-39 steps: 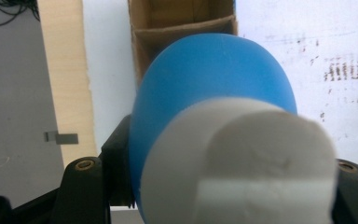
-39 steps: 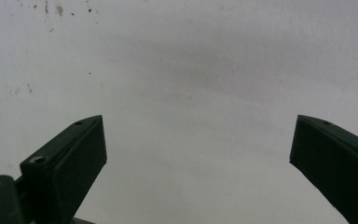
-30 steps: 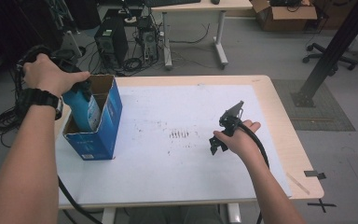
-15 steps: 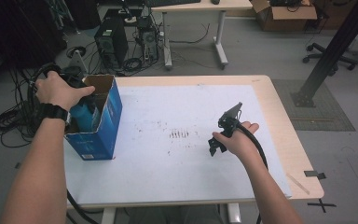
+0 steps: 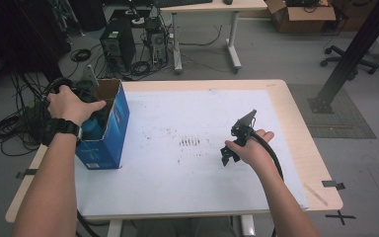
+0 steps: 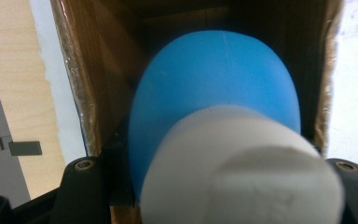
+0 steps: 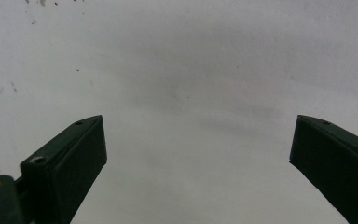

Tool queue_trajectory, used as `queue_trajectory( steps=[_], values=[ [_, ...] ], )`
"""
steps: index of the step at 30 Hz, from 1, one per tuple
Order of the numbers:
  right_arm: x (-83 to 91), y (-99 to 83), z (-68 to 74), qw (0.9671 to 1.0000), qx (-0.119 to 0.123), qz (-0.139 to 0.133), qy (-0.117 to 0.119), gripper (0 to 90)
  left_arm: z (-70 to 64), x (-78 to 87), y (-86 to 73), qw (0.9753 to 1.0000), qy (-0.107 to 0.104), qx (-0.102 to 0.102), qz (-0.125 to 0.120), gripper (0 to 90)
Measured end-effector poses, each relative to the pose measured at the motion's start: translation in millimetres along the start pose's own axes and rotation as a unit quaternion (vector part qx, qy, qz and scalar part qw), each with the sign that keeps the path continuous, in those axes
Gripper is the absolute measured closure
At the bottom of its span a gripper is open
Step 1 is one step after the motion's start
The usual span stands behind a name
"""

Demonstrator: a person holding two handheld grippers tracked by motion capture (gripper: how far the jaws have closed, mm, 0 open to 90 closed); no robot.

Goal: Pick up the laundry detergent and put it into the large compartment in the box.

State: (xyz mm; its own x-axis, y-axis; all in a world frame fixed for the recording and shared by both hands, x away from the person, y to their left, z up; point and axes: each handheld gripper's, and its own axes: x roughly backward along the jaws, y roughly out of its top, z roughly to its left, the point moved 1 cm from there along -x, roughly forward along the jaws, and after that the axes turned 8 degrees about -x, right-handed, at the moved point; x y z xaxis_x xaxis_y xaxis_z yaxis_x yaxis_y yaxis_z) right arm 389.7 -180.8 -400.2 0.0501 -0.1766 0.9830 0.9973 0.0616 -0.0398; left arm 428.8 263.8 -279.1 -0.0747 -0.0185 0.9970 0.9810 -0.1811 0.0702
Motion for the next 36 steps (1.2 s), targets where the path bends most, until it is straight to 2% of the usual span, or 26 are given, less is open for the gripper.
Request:
queue_trajectory(
  steps=[14, 23, 36],
  values=[
    [-2.2, -0.4, 2.2, 1.0, 0.0, 0.003, 0.001, 3.9, 1.4, -14.6, -2.7, 0.9999, -0.009, -0.002, 0.009, 37.5],
    [-3.4, -1.3, 2.5, 1.0, 0.0, 0.003, 0.001, 3.9, 2.7, -15.8, -4.1, 1.0, -0.01, -0.002, 0.001, 37.5],
    [-2.1, -3.2, 1.0, 1.0, 0.0, 0.001, 0.002, 3.9, 1.6, -13.8, -4.5, 0.9999, -0.008, -0.007, 0.003, 35.6]
  ],
)
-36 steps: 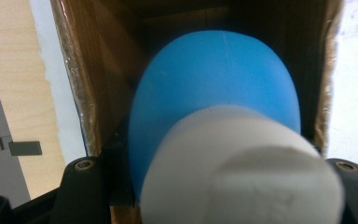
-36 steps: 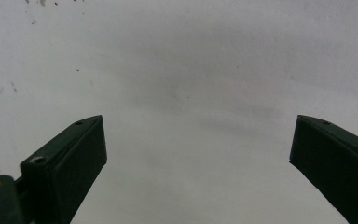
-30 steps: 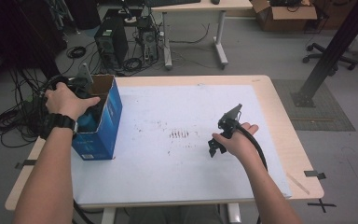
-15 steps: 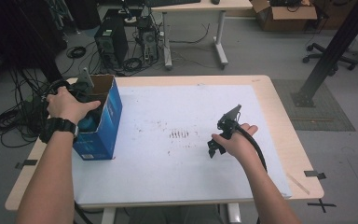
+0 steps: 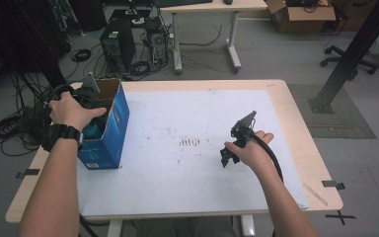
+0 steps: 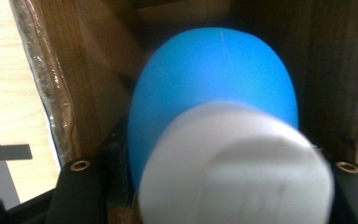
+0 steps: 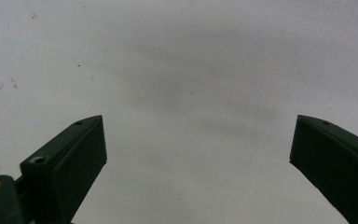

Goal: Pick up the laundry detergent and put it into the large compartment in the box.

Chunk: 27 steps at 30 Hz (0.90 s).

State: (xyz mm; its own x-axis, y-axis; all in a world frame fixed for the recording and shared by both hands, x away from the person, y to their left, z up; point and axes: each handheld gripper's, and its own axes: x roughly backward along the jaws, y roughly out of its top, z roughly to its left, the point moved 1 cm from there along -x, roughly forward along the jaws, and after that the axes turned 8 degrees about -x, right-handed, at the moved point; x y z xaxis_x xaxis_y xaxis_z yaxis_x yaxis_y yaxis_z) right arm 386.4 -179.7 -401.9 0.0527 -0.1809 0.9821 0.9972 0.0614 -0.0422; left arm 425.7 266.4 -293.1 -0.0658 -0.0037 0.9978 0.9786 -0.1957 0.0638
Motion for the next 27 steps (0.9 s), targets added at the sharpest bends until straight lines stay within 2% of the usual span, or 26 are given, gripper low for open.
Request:
queue_trajectory(
  steps=[3, 11, 13, 18, 23, 27],
  values=[
    [-0.7, -0.5, -0.2, 1.0, 0.001, 0.002, 0.001, 3.9, -0.6, 1.9, -0.2, 1.0, 0.001, 0.001, 0.002, 30.9],
    [1.3, -1.7, -0.2, 1.0, -0.001, 0.001, 0.002, 3.9, -3.1, 12.5, -1.7, 1.0, 0.006, -0.003, 0.0, 28.4],
    [2.1, -2.1, 0.1, 1.0, 0.0, 0.0, 0.003, 3.9, -3.2, 16.0, -1.8, 0.9999, 0.01, -0.004, 0.001, 25.1],
    [3.0, -2.4, 0.1, 1.0, 0.002, -0.001, 0.005, 3.9, -5.1, 29.3, -0.9, 0.9999, 0.007, -0.004, -0.011, 21.8],
    [5.1, -2.3, -1.1, 1.0, 0.0, -0.001, 0.006, 3.9, -12.3, 42.0, 0.7, 0.9997, 0.0, -0.017, -0.017, 21.3],
    [6.1, -2.3, -2.2, 1.0, -0.002, -0.003, 0.007, 3.9, -18.7, 53.7, 2.1, 0.9995, 0.005, -0.021, -0.022, 20.8]
  ],
)
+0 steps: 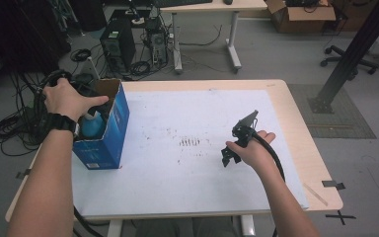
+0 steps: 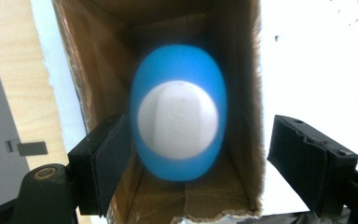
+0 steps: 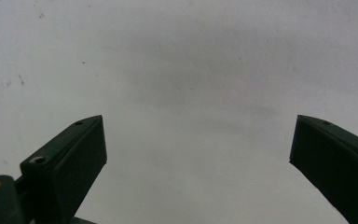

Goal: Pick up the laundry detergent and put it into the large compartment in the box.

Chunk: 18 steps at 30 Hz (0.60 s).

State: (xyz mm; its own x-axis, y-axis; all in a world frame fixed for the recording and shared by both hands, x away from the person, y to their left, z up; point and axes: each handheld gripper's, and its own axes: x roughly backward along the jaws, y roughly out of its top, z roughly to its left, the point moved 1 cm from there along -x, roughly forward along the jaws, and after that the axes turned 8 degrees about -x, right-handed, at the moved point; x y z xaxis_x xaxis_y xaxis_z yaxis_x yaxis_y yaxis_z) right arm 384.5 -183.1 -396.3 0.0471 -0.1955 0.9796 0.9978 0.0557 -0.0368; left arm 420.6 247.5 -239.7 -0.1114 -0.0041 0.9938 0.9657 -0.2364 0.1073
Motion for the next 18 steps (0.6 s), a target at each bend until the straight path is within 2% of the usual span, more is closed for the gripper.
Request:
queue_trajectory(
  steps=[4, 7, 9, 10, 11, 14, 15, 16, 18],
  values=[
    [1.9, -0.2, -1.9, 1.0, 0.0, 0.0, 0.0, 3.9, -11.0, 16.7, 1.7, 0.9999, -0.002, -0.008, -0.008, 19.1],
    [2.4, -0.2, -2.3, 1.0, 0.002, -0.001, 0.0, 3.9, -16.1, 22.5, 2.7, 0.9999, -0.002, -0.011, -0.011, 18.2],
    [4.4, -0.7, -2.2, 1.0, 0.004, -0.004, 0.0, 3.8, -23.8, 28.3, 4.0, 0.9998, -0.003, -0.015, -0.016, 18.0],
    [4.9, -1.1, -2.0, 1.0, 0.005, -0.003, 0.0, 3.9, -31.9, 33.1, 5.2, 0.9995, -0.006, -0.023, -0.019, 17.8],
    [4.9, -1.1, -2.0, 1.0, 0.005, -0.003, 0.0, 3.9, -31.9, 33.1, 5.2, 0.9995, -0.006, -0.023, -0.019, 17.8],
    [6.3, -1.8, -1.1, 1.0, 0.006, -0.005, 0.002, 3.8, -43.9, 38.1, 7.5, 0.9993, -0.006, -0.03, -0.021, 16.9],
    [7.1, -2.5, -0.5, 0.9999, 0.008, -0.004, 0.004, 3.8, -52.0, 40.1, 8.9, 0.999, -0.008, -0.037, -0.024, 16.3],
    [7.5, -2.8, -0.6, 0.9999, 0.009, -0.005, 0.004, 3.8, -52.0, 40.1, 8.9, 0.999, -0.008, -0.037, -0.024, 15.7],
    [8.2, -3.2, -1.1, 0.9999, 0.009, -0.005, 0.004, 3.8, -60.7, 41.2, 10.5, 0.9986, -0.014, -0.044, -0.027, 15.2]
  ],
)
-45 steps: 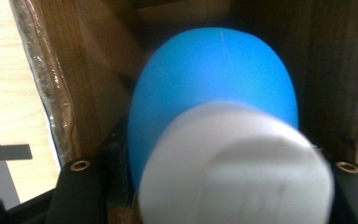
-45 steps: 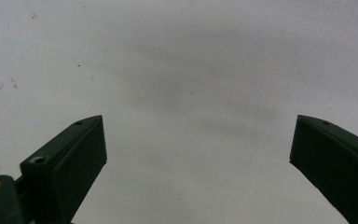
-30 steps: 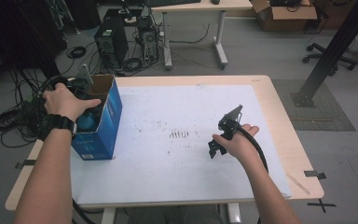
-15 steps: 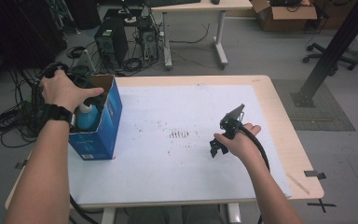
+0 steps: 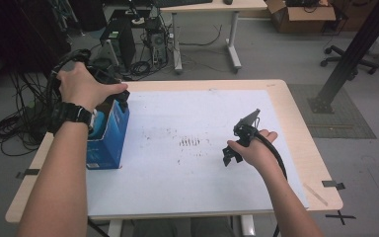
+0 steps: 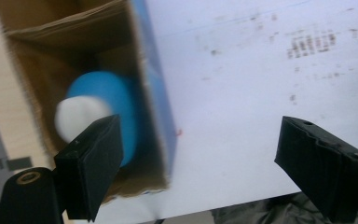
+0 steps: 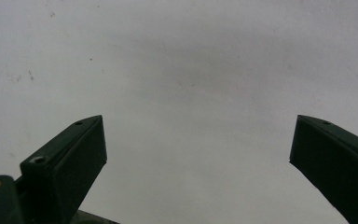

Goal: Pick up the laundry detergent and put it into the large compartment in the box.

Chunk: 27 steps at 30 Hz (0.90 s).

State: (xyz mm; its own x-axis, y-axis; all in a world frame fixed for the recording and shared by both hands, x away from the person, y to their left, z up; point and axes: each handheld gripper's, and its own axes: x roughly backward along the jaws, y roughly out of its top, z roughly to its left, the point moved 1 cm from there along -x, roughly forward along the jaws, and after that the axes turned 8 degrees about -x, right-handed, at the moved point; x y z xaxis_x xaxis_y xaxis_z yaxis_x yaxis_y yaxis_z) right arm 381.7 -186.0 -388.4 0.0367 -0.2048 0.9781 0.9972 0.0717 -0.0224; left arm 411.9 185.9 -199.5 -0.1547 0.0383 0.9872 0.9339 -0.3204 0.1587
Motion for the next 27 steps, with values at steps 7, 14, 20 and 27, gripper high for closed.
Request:
queue_trajectory(
  steps=[7, 14, 20, 27],
  values=[
    [2.9, -2.5, -2.7, 1.0, 0.0, -0.001, 0.003, 3.8, -29.9, -7.1, 8.2, 0.9996, -0.019, -0.021, -0.007, 13.3],
    [4.9, -5.4, -7.5, 1.0, 0.0, -0.004, 0.005, 3.8, -55.2, -14.9, 14.0, 0.9988, -0.031, -0.036, -0.009, 8.4],
    [6.1, -8.0, -9.8, 0.9999, 0.0, -0.006, 0.009, 3.9, -70.1, -21.7, 16.3, 0.9985, -0.031, -0.046, -0.002, 5.4],
    [6.6, -9.8, -11.8, 0.9999, -0.002, -0.008, 0.01, 3.8, -85.8, -32.4, 17.7, 0.9973, -0.039, -0.062, 0.004, 5.0]
  ],
)
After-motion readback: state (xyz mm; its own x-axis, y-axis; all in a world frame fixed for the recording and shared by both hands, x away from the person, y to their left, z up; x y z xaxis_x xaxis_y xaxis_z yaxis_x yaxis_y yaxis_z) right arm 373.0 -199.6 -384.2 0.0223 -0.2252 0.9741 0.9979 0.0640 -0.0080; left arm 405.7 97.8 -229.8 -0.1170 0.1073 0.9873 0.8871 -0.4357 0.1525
